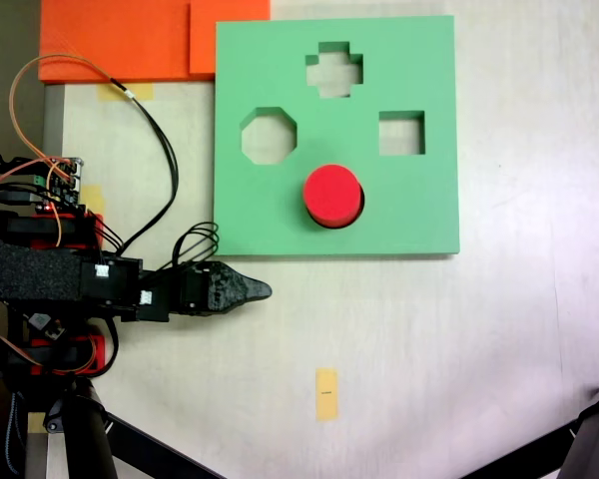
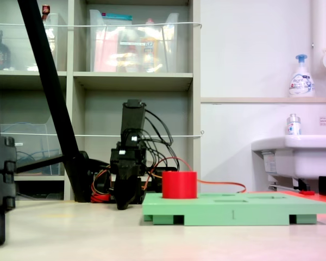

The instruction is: Put the cylinder block into the corresponding hole

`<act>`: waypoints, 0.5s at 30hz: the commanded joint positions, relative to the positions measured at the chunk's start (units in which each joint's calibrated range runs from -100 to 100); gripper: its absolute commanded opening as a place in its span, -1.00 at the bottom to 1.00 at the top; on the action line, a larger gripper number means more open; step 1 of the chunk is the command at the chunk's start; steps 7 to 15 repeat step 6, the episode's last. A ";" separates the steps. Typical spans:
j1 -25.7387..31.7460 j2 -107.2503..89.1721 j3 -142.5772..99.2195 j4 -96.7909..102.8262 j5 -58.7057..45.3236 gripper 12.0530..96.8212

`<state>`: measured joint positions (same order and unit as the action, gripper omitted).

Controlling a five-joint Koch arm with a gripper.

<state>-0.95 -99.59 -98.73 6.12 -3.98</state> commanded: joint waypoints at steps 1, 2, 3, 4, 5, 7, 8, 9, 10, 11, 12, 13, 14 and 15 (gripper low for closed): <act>-0.15 -0.41 -1.27 -4.14 -0.10 -0.09; -0.15 -0.41 -1.27 -4.14 -0.10 -0.09; -0.15 -0.41 -1.27 -4.14 -0.10 -0.09; -0.15 -0.41 -1.27 -4.14 -0.10 -0.09; -0.15 -0.41 -1.27 -4.14 -0.10 -0.09; -0.15 -0.41 -1.27 -4.14 -0.10 -0.09; -0.15 -0.41 -1.27 -4.14 -0.10 -0.09; -0.15 -0.41 -1.27 -4.14 -0.10 -0.09; -0.15 -0.41 -1.27 -4.14 -0.10 -0.09; -0.15 -0.41 -1.27 -4.14 -0.10 -0.09; -0.15 -0.41 -1.27 -4.14 -0.10 -0.09; -0.15 -0.41 -1.27 -4.14 -0.10 -0.09; -0.15 -0.41 -1.27 -4.14 -0.10 -0.09; -0.15 -0.41 -1.27 -4.14 -0.10 -0.09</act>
